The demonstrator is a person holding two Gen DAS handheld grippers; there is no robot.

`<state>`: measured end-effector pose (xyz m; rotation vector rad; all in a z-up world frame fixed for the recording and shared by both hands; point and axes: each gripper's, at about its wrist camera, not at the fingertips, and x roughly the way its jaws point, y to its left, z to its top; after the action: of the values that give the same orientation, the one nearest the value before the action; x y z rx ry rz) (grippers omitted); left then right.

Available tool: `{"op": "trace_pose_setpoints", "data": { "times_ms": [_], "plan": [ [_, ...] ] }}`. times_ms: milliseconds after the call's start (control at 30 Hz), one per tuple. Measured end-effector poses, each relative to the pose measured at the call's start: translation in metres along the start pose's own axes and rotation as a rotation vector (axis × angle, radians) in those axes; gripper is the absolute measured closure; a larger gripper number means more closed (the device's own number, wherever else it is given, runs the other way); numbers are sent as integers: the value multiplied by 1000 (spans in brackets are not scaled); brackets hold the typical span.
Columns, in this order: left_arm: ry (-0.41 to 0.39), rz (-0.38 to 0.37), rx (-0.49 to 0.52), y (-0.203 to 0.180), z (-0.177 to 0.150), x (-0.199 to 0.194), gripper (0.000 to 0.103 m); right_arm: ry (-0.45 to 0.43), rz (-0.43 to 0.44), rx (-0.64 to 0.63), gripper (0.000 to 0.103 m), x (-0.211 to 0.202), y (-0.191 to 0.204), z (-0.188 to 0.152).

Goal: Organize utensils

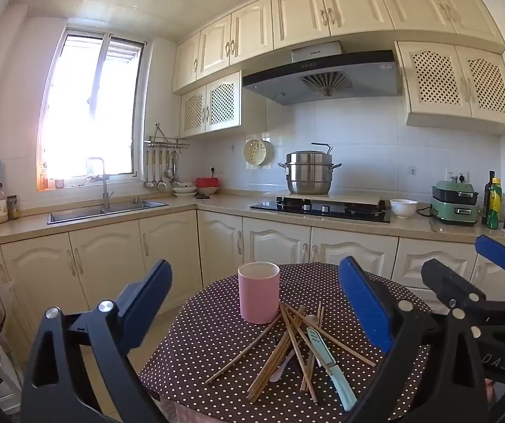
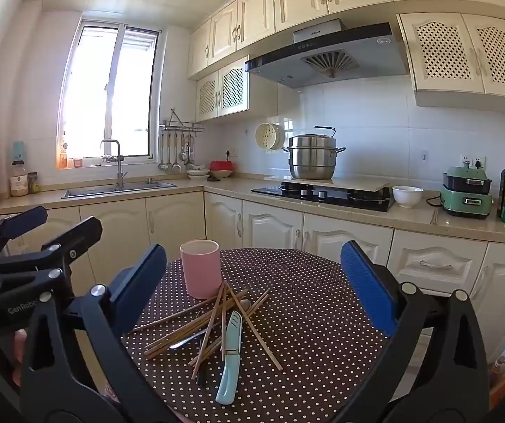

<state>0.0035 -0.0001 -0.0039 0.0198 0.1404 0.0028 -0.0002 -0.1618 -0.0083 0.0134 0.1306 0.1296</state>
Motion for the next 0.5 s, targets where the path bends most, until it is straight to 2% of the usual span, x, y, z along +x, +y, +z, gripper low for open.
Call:
{"op": "trace_pose_setpoints", "data": {
  "times_ms": [500],
  "plan": [
    [0,3,3,-1,-7,4,9,5,2,-4,6,1,1,-5]
  ]
}}
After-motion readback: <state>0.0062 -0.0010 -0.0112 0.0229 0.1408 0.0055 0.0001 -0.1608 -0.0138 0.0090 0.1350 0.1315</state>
